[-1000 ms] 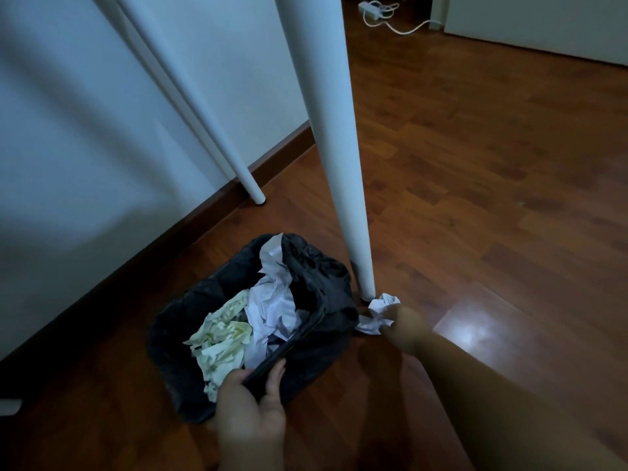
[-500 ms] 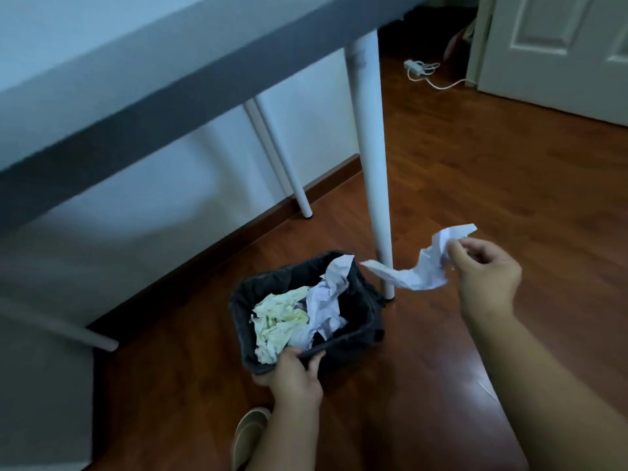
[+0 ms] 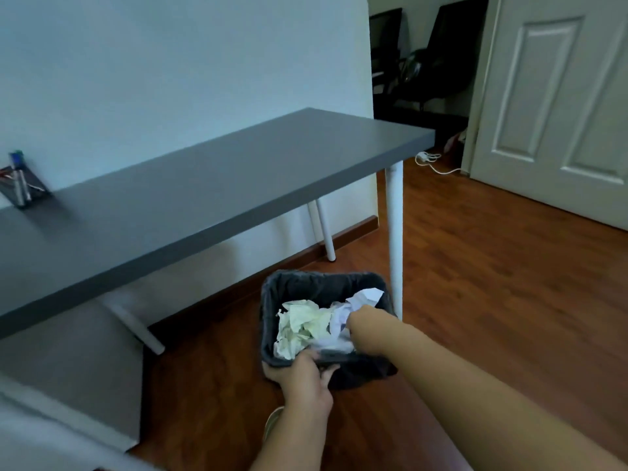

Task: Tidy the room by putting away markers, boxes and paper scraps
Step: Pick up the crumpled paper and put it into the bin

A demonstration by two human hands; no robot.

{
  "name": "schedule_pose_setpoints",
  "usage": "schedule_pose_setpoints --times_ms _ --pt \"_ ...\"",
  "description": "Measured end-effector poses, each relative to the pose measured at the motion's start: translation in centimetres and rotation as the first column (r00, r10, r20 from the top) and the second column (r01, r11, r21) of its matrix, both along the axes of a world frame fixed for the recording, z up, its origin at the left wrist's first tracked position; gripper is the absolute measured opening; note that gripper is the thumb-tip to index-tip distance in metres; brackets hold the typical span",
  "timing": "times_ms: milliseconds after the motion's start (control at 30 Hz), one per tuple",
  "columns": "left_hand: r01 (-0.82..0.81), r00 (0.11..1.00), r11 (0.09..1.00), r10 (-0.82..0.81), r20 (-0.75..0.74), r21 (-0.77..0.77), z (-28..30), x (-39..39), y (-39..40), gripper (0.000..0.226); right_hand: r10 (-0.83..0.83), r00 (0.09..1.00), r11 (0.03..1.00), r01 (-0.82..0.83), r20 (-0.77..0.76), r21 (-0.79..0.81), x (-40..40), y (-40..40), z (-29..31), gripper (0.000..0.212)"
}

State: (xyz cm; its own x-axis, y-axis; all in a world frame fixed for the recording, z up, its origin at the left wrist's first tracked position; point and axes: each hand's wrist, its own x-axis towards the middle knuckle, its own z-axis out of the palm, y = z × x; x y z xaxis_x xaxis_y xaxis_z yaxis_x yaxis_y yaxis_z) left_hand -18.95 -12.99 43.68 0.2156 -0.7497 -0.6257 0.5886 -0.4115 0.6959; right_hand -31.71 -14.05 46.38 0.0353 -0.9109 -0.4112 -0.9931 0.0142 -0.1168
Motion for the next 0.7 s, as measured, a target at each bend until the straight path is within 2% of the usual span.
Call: schedule_pose_setpoints --times_ms 67,100,200,300,333,367,400,433,467,500,567,700 --pt "0.030 0.999 0.999 -0.030 -0.025 -0.015 1.9 2.7 0.7 0.086 0.030 0.998 0.997 -0.026 0.058 -0.071 1.6 1.2 3.0 0.029" --pt "0.020 1.000 1.000 -0.020 -0.016 -0.017 3.0 4.1 0.9 0.087 0.103 0.994 0.985 -0.099 0.023 -0.142 2.3 1.9 4.5 0.034" --pt "0.002 1.000 1.000 -0.002 0.009 -0.023 6.4 9.0 1.5 0.083 0.011 0.954 0.915 0.111 0.299 -0.389 3.8 3.7 8.6 0.038" --pt "0.000 1.000 1.000 0.000 0.023 -0.010 8.8 14.2 2.3 0.080 -0.011 0.848 0.802 0.324 0.529 -0.502 5.1 4.9 10.1 0.018" --pt "-0.012 1.000 1.000 0.012 0.024 -0.004 9.2 15.9 2.4 0.079 -0.040 0.795 0.784 0.400 0.605 -0.474 5.9 5.1 9.9 0.014" --pt "-0.028 0.999 1.000 0.028 0.029 0.000 9.7 17.8 2.7 0.079 -0.099 0.720 0.797 0.470 0.687 -0.378 7.2 5.3 9.7 0.029" --pt "-0.049 0.999 0.999 0.049 0.023 0.000 10.0 19.5 2.9 0.078 -0.186 0.628 0.839 0.501 0.755 -0.210 8.8 5.3 9.4 0.049" --pt "-0.079 0.997 0.997 0.079 0.019 0.001 10.3 21.3 3.3 0.077 -0.296 0.536 0.874 0.485 0.791 -0.001 10.7 5.3 9.0 0.062" --pt "-0.110 0.994 0.994 0.110 0.011 -0.005 10.5 23.0 3.7 0.076 -0.388 0.461 0.885 0.429 0.798 0.182 12.8 5.2 8.7 0.065" --pt "-0.139 0.990 0.990 0.139 0.015 0.002 10.5 24.8 4.2 0.074 -0.440 0.417 0.883 0.361 0.795 0.299 15.2 5.2 8.5 0.061" --pt "-0.185 0.982 0.983 0.184 0.029 0.014 10.5 28.4 5.3 0.067 -0.444 0.397 0.891 0.287 0.803 0.351 19.7 4.3 7.9 0.052" --pt "-0.217 0.975 0.976 0.215 0.058 0.022 10.1 36.3 7.5 0.059 -0.359 0.501 0.930 0.262 0.788 0.258 28.6 2.3 6.8 0.036"
